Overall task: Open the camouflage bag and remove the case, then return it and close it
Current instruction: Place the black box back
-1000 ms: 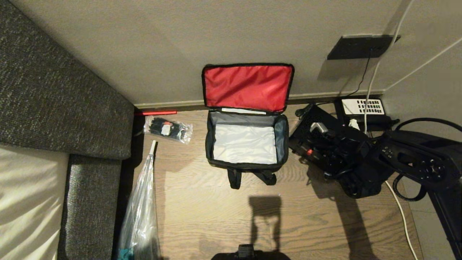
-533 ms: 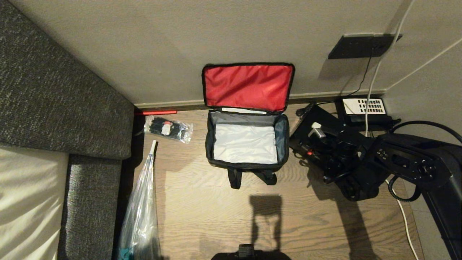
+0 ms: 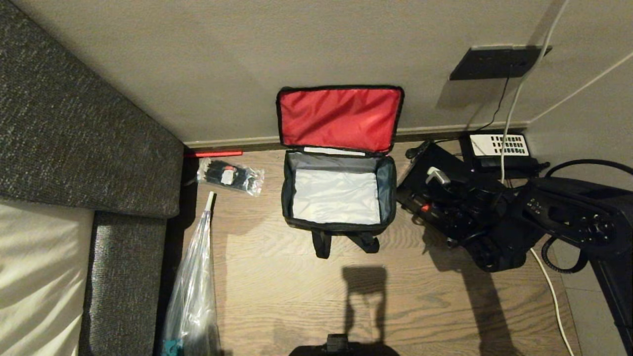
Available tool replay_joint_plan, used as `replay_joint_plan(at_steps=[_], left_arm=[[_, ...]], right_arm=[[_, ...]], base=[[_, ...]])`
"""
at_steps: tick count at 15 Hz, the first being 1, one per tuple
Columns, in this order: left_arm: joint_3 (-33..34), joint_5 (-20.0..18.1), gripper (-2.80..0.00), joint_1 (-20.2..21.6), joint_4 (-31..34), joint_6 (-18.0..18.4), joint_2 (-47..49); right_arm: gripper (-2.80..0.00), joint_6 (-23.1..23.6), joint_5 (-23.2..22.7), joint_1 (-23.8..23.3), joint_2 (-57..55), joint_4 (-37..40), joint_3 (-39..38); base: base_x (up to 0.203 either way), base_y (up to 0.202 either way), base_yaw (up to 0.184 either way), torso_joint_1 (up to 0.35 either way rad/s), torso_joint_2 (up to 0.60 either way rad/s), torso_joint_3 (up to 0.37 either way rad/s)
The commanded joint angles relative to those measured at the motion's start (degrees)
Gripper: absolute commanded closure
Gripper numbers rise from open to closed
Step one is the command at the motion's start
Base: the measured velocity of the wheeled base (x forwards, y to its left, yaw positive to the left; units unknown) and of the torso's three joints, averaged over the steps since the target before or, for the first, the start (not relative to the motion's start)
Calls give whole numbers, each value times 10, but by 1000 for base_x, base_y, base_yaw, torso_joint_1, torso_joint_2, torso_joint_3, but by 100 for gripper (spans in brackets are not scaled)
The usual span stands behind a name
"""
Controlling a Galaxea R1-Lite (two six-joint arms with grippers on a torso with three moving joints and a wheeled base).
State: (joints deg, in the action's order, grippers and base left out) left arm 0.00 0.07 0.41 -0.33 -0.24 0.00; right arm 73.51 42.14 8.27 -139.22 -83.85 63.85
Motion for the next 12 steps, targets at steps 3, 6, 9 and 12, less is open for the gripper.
replay_joint_plan(at_steps=[3,6,9,12], left_arm=[[1,0,0,0,0,0,0],[1,0,0,0,0,0,0],[1,0,0,0,0,0,0],[1,0,0,0,0,0,0]], right_arm=[[0,22,-1,1,77,1,-33],[0,25,-1,3,114,0,-70],[0,35,-3,5,156,1,-101],[0,41,-5,13,197,10,-122]], base=[[0,0,0,0,0,0],[0,0,0,0,0,0],[0,0,0,0,0,0],[0,0,0,0,0,0]])
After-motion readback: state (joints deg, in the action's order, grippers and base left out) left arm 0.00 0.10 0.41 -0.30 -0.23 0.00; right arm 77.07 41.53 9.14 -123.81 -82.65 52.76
